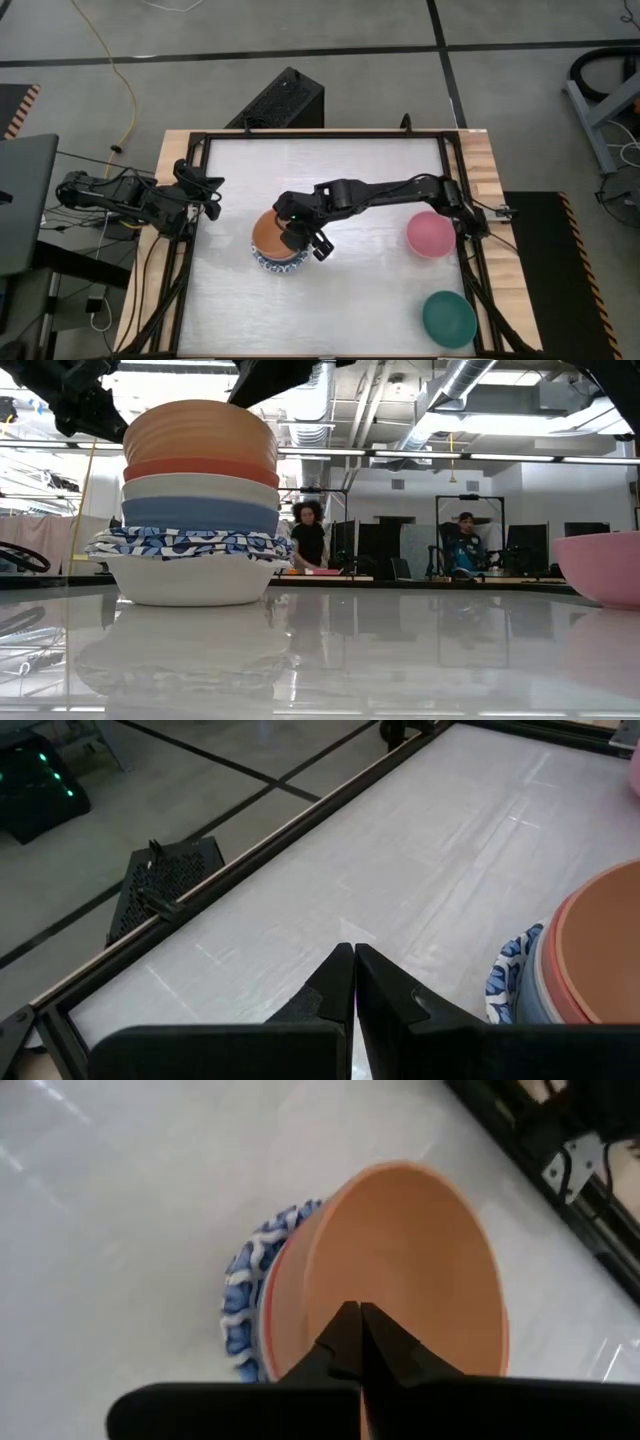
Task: Nest bowls inside each other
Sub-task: Stack the pink bowl on top of the orange bowl
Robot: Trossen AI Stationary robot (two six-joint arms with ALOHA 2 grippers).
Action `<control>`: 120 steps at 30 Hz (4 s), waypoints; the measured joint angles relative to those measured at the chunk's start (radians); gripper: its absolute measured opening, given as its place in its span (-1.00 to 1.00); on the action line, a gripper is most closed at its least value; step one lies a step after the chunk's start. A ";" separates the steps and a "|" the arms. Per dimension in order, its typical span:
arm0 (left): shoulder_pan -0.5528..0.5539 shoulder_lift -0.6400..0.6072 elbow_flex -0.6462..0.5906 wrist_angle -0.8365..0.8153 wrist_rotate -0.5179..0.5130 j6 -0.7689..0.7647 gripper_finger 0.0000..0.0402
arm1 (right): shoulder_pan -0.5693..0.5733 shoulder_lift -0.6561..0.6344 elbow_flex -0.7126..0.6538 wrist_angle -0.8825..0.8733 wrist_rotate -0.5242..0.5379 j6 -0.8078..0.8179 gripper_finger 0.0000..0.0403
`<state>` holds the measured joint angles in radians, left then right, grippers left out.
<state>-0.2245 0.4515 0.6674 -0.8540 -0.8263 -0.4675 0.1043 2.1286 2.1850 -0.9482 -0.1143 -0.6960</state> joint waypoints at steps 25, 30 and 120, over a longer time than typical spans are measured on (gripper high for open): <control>0.000 0.000 0.000 0.000 0.000 0.000 -1.00 | 0.006 -0.056 -0.001 -0.098 0.094 0.028 -0.97; 0.000 0.000 -0.001 -0.001 0.000 0.000 -1.00 | -0.028 -0.133 -0.001 -0.196 0.200 0.064 -0.96; 0.000 0.000 -0.001 -0.001 0.009 -0.005 -1.00 | -0.316 -0.966 -1.481 -0.244 0.245 0.958 -0.88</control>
<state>-0.2249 0.4515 0.6666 -0.8551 -0.8177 -0.4721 -0.2119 1.1624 0.7039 -1.1924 0.1303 0.2619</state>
